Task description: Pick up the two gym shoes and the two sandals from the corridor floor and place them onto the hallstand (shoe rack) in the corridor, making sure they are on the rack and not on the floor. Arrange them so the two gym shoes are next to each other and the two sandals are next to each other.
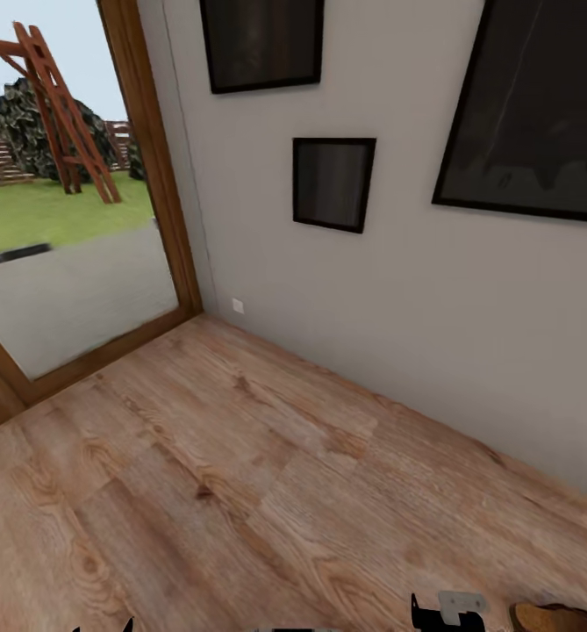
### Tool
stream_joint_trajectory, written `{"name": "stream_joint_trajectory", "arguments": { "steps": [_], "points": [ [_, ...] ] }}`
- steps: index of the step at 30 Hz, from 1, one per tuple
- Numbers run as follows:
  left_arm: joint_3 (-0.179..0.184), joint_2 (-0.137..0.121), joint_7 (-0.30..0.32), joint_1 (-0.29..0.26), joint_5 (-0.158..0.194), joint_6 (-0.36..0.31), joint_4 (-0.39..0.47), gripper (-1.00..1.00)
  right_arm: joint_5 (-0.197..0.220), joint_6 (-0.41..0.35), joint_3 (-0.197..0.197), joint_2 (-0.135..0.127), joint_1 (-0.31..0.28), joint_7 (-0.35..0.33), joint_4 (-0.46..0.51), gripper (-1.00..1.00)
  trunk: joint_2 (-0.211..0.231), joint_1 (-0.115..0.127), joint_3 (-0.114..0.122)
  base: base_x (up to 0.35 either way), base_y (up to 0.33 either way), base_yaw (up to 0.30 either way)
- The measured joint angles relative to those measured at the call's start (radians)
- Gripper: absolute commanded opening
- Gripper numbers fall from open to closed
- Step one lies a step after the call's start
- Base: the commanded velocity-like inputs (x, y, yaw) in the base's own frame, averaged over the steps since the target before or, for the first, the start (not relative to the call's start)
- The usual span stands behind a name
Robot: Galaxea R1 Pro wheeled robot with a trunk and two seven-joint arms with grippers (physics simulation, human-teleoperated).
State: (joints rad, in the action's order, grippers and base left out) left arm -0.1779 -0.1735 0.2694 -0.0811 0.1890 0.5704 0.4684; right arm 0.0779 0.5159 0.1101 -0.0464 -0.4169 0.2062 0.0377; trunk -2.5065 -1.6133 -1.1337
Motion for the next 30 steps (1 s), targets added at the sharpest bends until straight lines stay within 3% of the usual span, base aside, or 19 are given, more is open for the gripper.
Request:
{"name": "stream_joint_trajectory", "arguments": {
  "steps": [30],
  "points": [
    [-0.001,0.0,0.0,0.0,0.001,0.0,0.0,1.0,0.001,0.0,0.0,-0.001,0.0,-0.002,0.002,1.0,0.0,0.0,0.0,0.0,0.0,-0.267]
  ]
}}
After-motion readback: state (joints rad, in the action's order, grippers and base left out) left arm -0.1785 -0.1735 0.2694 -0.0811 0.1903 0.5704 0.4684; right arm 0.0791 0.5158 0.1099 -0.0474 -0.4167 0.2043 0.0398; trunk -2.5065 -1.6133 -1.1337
